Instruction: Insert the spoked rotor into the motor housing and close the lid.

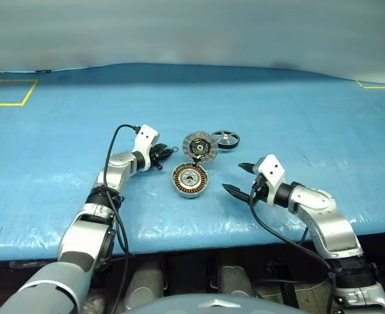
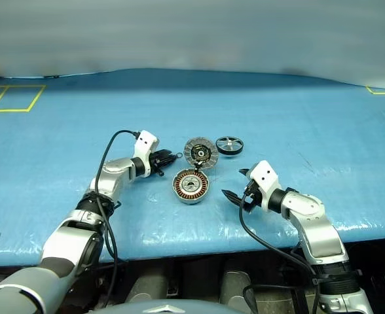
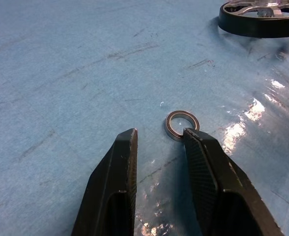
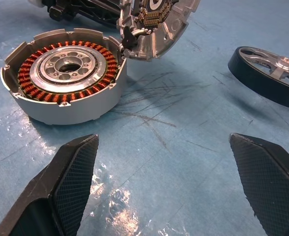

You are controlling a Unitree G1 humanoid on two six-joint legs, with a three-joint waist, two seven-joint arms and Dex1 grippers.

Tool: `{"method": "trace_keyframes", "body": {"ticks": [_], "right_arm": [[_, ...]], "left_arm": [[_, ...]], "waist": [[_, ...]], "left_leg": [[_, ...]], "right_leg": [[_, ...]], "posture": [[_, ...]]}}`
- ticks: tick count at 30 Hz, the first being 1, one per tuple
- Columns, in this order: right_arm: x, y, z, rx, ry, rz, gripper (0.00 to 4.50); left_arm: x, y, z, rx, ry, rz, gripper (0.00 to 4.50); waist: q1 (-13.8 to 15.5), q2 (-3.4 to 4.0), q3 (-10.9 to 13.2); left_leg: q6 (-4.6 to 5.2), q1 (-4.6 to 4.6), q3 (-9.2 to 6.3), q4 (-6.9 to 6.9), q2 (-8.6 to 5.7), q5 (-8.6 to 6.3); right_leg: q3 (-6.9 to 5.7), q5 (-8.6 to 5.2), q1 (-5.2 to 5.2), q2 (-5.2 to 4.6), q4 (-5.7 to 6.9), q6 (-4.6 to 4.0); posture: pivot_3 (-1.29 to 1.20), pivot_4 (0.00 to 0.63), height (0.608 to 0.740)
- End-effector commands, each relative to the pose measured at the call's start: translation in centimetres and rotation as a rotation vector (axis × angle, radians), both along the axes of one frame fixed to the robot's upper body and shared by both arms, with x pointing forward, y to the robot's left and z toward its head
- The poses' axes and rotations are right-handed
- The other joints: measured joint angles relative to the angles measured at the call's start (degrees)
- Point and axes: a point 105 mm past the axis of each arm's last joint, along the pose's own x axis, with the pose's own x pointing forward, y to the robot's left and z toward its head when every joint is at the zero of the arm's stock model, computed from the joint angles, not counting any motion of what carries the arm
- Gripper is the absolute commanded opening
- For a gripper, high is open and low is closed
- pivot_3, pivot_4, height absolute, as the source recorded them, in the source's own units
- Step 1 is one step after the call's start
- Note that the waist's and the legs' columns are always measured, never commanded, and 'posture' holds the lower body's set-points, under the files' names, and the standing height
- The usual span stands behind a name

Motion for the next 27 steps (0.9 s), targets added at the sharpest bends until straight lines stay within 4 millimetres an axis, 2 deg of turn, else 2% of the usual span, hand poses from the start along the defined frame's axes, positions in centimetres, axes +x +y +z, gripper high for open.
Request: {"method": "trace_keyframes", "body": {"ticks": [1,9,11,14,21,27], "right_arm": [[0.0,0.3,0.9,-0.011,-0.048,0.008,4.48],[-0.2,1.1,0.5,0.017,-0.063,-0.012,4.48],[-0.3,1.4,0.3,0.033,-0.066,-0.021,4.50],[-0.5,1.6,-0.2,0.045,-0.066,-0.034,4.50],[-0.7,1.8,-0.8,0.060,-0.068,-0.055,4.50],[-0.6,1.7,-0.9,0.054,-0.066,-0.047,4.50]], "left_arm": [[0.3,-0.4,0.4,-0.071,0.016,0.021,1.56],[-0.5,-0.2,-0.1,-0.104,0.060,-0.011,1.56],[-0.7,0.0,-0.3,-0.078,0.055,-0.024,1.92],[-0.3,0.7,-0.3,-0.037,0.023,0.020,2.74],[0.0,1.1,0.0,0.137,-0.034,-0.020,2.74],[0.5,-0.4,0.9,0.145,-0.066,-0.057,2.74]], "waist": [[0.0,0.00,0.0],[0.0,0.00,0.0],[0.0,0.00,0.0],[0.0,0.00,0.0],[-0.2,0.01,0.0],[0.0,0.00,0.0]], "left_leg": [[0.00,0.00,0.00,0.00,0.00,0.00],[0.00,0.01,0.00,0.05,0.00,0.00],[0.00,0.02,0.00,0.04,0.00,0.00],[0.00,0.03,0.00,0.05,0.00,0.00],[0.00,0.06,0.03,0.17,0.03,0.01],[0.01,0.04,0.03,0.20,0.02,0.01]], "right_leg": [[0.00,0.00,0.00,0.00,0.00,0.00],[0.01,0.01,0.03,0.00,0.01,0.00],[0.00,0.00,0.03,0.01,0.02,0.00],[0.02,0.00,0.04,0.01,0.02,-0.01],[0.10,-0.02,0.06,0.03,0.07,-0.05],[0.12,-0.01,0.05,0.02,0.07,-0.06]], "posture": [[0.00,0.150,0.740],[0.00,0.150,0.740],[0.00,0.150,0.740],[0.00,0.150,0.740],[0.00,0.150,0.740],[0.00,0.150,0.740]]}}
